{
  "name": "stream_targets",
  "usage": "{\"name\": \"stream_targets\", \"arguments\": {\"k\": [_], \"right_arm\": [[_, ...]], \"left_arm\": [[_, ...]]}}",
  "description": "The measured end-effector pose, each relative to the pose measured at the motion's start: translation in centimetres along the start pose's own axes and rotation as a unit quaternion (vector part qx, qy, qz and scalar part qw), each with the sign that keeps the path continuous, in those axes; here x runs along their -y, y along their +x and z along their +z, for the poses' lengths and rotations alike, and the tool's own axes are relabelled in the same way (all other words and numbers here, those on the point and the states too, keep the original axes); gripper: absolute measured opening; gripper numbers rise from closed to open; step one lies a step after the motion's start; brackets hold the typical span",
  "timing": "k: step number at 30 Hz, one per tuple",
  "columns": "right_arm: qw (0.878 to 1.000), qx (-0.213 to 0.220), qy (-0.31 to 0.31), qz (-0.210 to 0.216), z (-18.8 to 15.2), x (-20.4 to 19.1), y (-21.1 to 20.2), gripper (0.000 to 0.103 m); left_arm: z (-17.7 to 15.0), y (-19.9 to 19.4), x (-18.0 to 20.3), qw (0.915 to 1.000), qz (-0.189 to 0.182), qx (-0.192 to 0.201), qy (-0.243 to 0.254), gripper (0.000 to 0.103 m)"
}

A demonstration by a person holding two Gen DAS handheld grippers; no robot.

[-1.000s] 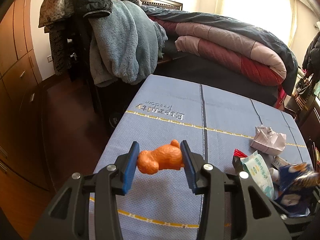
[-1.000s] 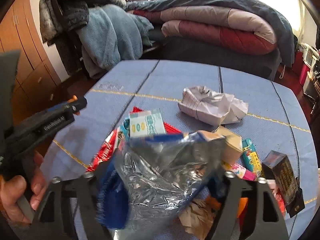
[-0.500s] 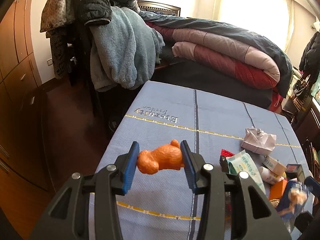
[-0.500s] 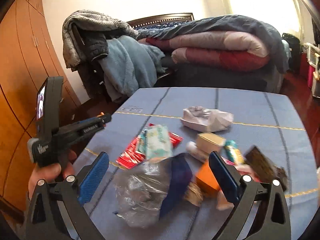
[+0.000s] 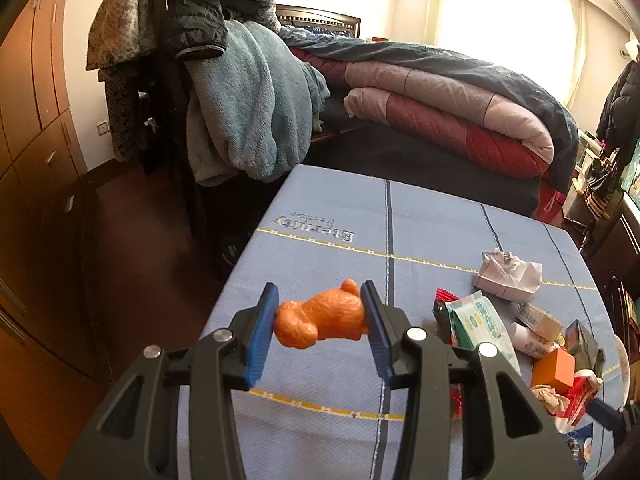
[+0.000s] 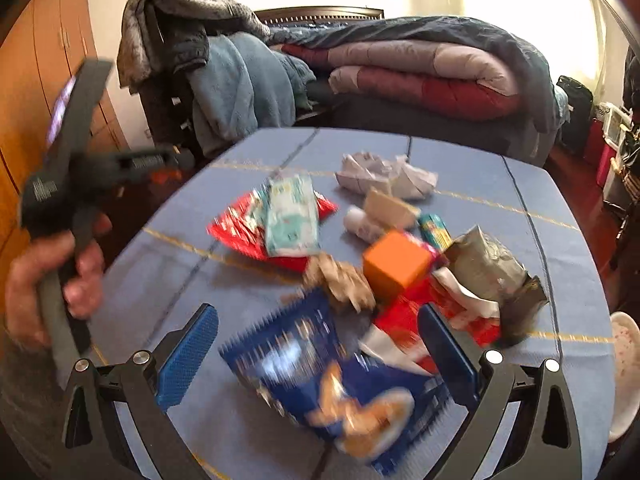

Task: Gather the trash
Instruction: 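Grasp the blue chip bag with the right gripper while the left gripper holds the orange toy, then carry both items over the pink bin and open both grippers to drop them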

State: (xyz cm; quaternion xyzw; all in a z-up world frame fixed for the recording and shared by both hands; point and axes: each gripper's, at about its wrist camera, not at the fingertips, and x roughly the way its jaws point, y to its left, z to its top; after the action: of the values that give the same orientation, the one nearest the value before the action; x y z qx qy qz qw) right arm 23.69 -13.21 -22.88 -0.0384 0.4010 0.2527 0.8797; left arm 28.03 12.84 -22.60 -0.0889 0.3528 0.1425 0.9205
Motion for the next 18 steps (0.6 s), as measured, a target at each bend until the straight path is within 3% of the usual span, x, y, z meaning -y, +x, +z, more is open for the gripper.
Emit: {"name": "stream_targets", "arguments": {"k": [4,5,6,8,11,18], "right_arm": [[1.000,-0.007,0.004,-0.010,-1.2,0.5,0.5,0.098],[1.000,-0.002,0.001,-0.013,-1.3,0.4,0.4,0.087],[1.000,0.002,-0.006,-0.022,-1.2,0.3,0.3,0.062],[1.000,-0.002,-0.001,-0.023,-1.2,0.6,0.1,0.038],[1.000,0.011,0.010,-0.016,-1.1,0.9,-1.1,0.027],[0.998,0.060,0.031,0.006,-1.4,2.1,-6.3,0.027]], "left_arm": [[0.0,-0.8,0.2,1.0000,-0.002,0.003,-0.003,0.043],[-0.2,-0.9,0.3,1.0000,-0.003,0.003,-0.001,0.043],[-0.2,-1.2,0.6,1.0000,-0.003,0.003,0.002,0.043],[-0.4,-1.7,0.9,1.0000,-0.005,0.004,0.006,0.043],[-0.6,-2.9,1.6,0.9999,-0.007,0.009,0.011,0.043],[-1.0,-6.4,4.3,0.9985,-0.038,0.024,0.031,0.043]]}}
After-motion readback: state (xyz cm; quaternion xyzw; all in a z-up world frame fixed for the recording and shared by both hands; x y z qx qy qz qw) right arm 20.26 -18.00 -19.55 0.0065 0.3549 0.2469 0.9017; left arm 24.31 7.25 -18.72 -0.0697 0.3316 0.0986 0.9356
